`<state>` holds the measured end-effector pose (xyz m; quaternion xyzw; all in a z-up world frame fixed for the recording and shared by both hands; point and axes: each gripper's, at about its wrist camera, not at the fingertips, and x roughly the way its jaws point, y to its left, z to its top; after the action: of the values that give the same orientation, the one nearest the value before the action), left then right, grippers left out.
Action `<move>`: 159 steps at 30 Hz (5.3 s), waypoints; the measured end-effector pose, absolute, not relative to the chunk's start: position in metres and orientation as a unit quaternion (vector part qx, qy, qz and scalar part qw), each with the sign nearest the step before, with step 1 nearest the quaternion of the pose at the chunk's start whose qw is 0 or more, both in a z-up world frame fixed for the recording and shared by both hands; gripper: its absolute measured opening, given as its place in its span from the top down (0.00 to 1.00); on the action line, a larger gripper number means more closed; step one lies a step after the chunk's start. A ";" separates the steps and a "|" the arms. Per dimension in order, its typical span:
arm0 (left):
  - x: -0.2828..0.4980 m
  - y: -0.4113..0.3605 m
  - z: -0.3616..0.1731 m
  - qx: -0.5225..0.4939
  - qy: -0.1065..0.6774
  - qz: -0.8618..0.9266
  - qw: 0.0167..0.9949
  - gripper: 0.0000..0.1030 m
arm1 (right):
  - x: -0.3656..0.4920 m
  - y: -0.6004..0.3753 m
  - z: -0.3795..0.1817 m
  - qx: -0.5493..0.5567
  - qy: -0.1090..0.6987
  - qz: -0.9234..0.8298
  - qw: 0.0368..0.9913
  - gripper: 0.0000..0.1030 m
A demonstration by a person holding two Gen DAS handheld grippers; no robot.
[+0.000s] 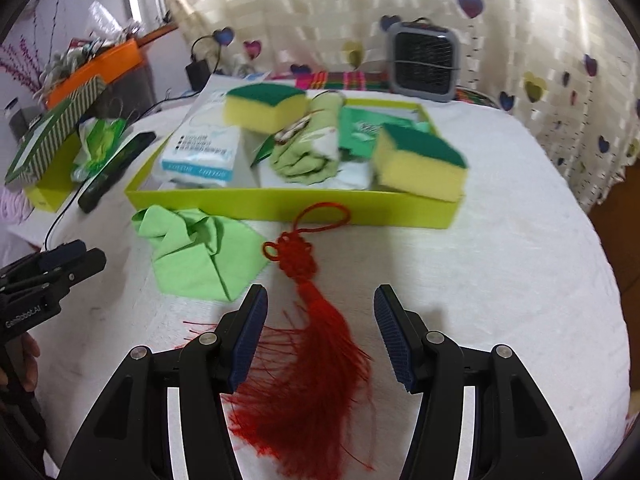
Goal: Organize soft objects
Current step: 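Grasp the red tassel knot with the right gripper while the left grasps the light green cloth, then lift and carry the red tassel and light green cloth over the box lid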
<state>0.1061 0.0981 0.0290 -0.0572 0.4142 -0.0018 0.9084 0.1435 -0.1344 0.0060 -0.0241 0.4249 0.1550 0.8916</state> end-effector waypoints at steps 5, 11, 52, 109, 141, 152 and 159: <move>0.116 0.086 0.027 -0.059 0.423 -0.027 0.904 0.42 | 0.152 -0.127 -0.004 -0.036 0.437 0.163 0.884 0.45; 0.128 0.069 0.029 -0.057 0.425 -0.057 0.902 0.42 | 0.155 -0.127 -0.005 -0.051 0.433 0.158 0.886 0.54; 0.155 0.027 0.014 0.012 0.437 -0.031 0.899 0.63 | 0.153 -0.139 0.002 -0.029 0.413 0.167 0.895 0.88; 0.120 0.040 0.059 -0.034 0.391 -0.049 0.919 0.94 | 0.144 -0.132 0.010 -0.052 0.416 0.209 0.884 0.70; 0.121 0.043 0.081 -0.028 0.366 -0.051 0.929 0.94 | 0.142 -0.151 0.040 0.007 0.390 0.217 0.895 0.89; 0.133 0.045 0.114 -0.017 0.332 -0.053 0.942 0.94 | 0.150 -0.161 0.083 0.019 0.345 0.214 0.914 0.89; 0.153 0.046 0.128 -0.009 0.320 -0.053 0.946 0.94 | 0.167 -0.165 0.105 0.020 0.325 0.209 0.922 0.89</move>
<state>0.1529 0.0465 0.1281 -0.0090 0.3203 -0.0532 0.9458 0.1674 -0.1649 0.1045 0.0195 0.3251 0.2087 0.9222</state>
